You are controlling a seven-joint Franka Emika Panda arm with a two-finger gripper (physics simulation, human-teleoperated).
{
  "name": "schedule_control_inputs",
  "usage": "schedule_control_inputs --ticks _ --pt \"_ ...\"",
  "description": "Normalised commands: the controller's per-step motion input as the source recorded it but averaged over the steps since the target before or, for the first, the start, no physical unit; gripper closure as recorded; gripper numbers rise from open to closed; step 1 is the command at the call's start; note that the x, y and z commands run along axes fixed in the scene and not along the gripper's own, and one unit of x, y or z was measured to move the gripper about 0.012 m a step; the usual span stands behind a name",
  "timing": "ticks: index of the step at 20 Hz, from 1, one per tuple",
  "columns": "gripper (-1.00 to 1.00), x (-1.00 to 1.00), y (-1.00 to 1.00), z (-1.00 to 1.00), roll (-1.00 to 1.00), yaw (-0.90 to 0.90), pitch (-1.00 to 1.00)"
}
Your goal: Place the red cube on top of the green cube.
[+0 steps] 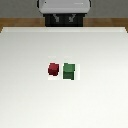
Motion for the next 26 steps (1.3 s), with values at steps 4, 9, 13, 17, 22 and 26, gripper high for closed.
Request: schedule_control_inputs --ticks 4,9,13,17,22,26 --pt "-1.0 0.0 0.0 0.0 0.0 0.0 0.0" --pt "-1.0 0.0 -0.2 0.0 0.0 0.0 0.0" --pt "-1.0 0.0 -0.5 0.0 0.0 0.0 0.0" --pt "-1.0 0.75 0.0 0.0 0.0 0.0 0.0" --pt "-1.0 0.2 0.0 0.0 0.0 0.0 0.0" --pt "-1.0 0.5 0.0 0.0 0.0 0.0 0.0"
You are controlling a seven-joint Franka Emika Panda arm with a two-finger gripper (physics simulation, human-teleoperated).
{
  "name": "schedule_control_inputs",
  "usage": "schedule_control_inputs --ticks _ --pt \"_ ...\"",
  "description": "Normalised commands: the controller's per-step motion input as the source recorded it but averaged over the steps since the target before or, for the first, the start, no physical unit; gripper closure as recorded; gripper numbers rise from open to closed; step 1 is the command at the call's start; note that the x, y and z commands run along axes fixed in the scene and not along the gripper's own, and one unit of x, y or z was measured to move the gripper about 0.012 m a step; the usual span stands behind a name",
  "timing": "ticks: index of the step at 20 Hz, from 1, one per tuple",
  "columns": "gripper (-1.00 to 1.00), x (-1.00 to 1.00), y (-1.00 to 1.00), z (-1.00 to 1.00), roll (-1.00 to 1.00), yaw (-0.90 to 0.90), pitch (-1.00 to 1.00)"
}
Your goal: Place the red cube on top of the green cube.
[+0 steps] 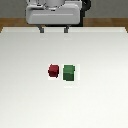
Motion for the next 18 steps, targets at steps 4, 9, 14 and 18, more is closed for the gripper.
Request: schedule_control_inputs --ticks 4,9,14,18 --pt "-1.0 0.5 0.0 -0.5 0.0 0.0 0.0" --pt "-1.0 0.0 -0.2 -0.4 0.0 0.0 0.0" --pt "-1.0 0.0 0.0 -0.6 0.0 0.0 0.0" --pt "-1.0 0.0 0.0 -0.5 0.0 0.0 0.0"
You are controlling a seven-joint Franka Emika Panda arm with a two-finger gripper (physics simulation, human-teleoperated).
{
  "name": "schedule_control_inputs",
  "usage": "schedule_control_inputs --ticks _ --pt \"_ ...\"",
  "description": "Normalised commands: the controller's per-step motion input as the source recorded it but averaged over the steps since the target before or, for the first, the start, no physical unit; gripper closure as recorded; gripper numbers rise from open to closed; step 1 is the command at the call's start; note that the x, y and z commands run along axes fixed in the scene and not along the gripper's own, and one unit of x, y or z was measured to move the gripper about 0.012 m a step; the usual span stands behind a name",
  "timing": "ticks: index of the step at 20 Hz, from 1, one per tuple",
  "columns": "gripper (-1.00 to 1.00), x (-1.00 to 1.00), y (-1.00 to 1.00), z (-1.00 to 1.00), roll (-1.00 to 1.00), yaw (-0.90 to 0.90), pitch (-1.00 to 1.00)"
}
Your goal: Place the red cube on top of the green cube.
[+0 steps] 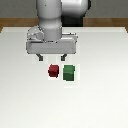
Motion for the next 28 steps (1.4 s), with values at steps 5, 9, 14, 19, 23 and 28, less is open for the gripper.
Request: schedule_control_inputs --ticks 5,9,14,19,23,28 --pt "-1.0 0.0 -0.2 -0.4 0.0 0.0 0.0" --pt "-1.0 0.0 0.0 -0.25 0.0 0.0 0.0" --pt "-1.0 0.4 0.0 0.0 0.0 0.0 0.0" --pt "-1.0 0.2 0.0 0.0 0.0 0.0 0.0" --pt "-1.0 -0.5 0.0 0.0 0.0 0.0 0.0" --pt "-1.0 0.0 0.0 -0.4 0.0 0.0 0.0"
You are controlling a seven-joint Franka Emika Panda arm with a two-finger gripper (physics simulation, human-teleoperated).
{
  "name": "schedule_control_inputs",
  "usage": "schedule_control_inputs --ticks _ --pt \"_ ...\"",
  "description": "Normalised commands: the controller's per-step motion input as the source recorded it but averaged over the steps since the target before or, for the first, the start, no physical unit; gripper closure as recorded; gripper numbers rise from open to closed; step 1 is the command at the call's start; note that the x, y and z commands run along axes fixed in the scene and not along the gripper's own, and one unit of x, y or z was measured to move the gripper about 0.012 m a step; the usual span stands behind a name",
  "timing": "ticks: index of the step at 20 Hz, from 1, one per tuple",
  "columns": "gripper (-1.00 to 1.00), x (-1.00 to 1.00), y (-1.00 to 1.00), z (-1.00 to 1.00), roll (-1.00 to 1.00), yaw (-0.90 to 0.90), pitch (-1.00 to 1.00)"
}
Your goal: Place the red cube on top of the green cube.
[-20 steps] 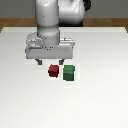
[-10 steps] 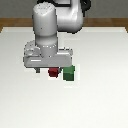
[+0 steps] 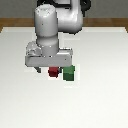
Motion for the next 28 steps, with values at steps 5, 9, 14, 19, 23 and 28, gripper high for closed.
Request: schedule_control_inputs --ticks 5,9,14,19,23,28 --pt "-1.0 -0.2 0.0 0.0 0.0 0.0 0.0" --pt "-1.0 0.0 0.0 0.0 0.0 0.0 0.0" --pt "1.0 0.0 0.0 0.0 0.0 0.0 0.0" --pt "1.0 0.0 0.0 0.2 0.0 0.0 0.0" --pt "1.0 0.0 0.0 0.75 0.0 0.0 0.0" --pt "1.0 0.0 0.2 1.0 0.0 0.0 0.0"
